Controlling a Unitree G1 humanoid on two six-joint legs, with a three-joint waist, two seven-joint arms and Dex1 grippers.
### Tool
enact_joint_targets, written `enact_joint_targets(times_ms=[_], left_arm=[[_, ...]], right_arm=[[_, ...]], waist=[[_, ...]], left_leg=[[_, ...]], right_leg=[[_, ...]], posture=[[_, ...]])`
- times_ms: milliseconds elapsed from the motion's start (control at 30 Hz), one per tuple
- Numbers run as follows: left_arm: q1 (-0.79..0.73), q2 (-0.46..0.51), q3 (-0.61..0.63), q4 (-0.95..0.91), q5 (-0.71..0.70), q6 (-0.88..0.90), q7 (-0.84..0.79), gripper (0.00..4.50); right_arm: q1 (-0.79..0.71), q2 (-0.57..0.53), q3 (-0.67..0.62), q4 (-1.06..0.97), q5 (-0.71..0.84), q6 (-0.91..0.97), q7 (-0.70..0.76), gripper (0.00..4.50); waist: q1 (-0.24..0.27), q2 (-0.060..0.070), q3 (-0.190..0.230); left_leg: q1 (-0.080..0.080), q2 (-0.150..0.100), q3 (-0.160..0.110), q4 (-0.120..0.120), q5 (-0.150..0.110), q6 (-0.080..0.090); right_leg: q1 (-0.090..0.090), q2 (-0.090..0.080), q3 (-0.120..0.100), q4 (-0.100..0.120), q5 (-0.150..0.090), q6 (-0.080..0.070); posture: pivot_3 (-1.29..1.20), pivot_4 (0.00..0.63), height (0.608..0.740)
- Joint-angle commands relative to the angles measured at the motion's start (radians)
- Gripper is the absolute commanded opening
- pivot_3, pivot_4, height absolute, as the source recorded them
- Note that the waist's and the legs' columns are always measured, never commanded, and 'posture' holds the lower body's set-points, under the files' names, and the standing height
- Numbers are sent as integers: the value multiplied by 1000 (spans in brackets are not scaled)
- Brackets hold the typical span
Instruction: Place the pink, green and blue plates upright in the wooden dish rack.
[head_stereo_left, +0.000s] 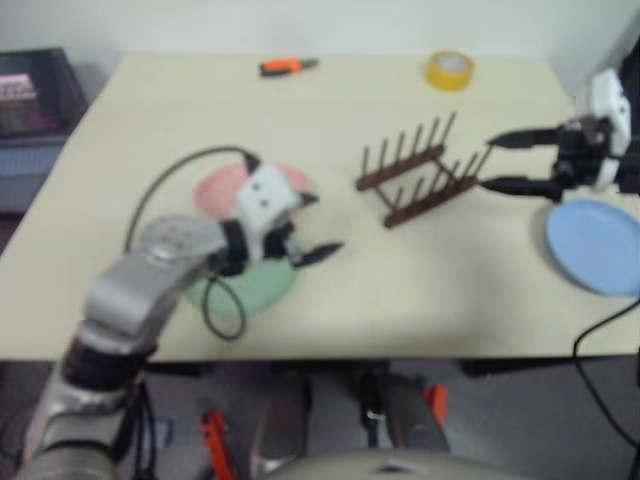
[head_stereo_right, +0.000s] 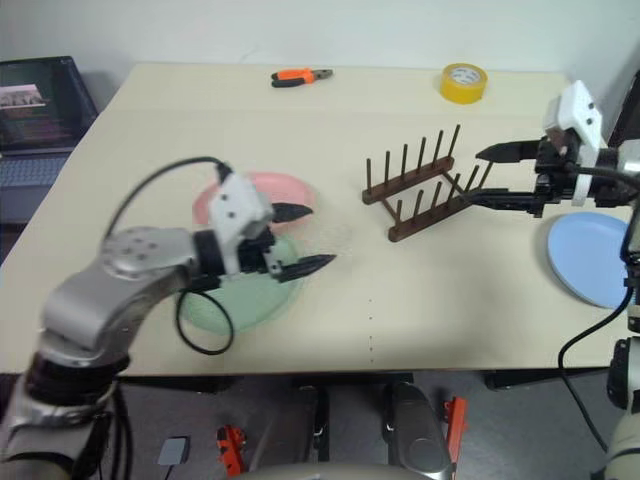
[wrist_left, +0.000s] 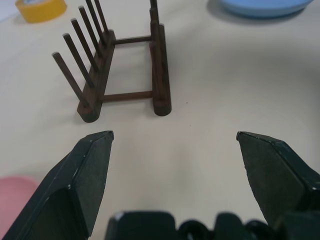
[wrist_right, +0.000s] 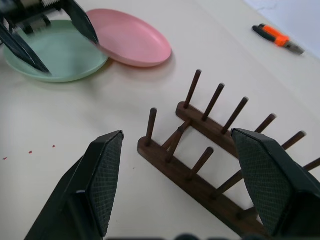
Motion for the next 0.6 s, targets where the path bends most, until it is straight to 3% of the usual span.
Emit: enact_joint_targets(times_ms=[33, 300, 600], left_arm=[[-62, -87, -69, 136, 113, -62, 55, 4357], [-178, -319, -111, 498, 212, -187, 60, 4357], [-235, -425, -117, 776, 295, -306, 22, 4357]], right_arm=[[21, -38, -64, -105, 53, 43, -31, 3732], [101, -79, -119, -222, 101, 107, -93, 3732], [155, -105, -155, -284, 137, 140, -145, 3732]], waist=[[-1, 0, 0], [1, 0, 0], [-4, -1, 0]], left_leg=[[0, 0, 0, 0, 0, 0], [1, -1, 3, 0, 0, 1], [1, -1, 6, 0, -1, 4]], right_leg=[[0, 0, 0, 0, 0, 0], [0, 0, 3, -1, 1, 1], [0, 0, 7, -2, 2, 2]], posture=[[0, 150, 740], [0, 150, 740], [0, 150, 740]])
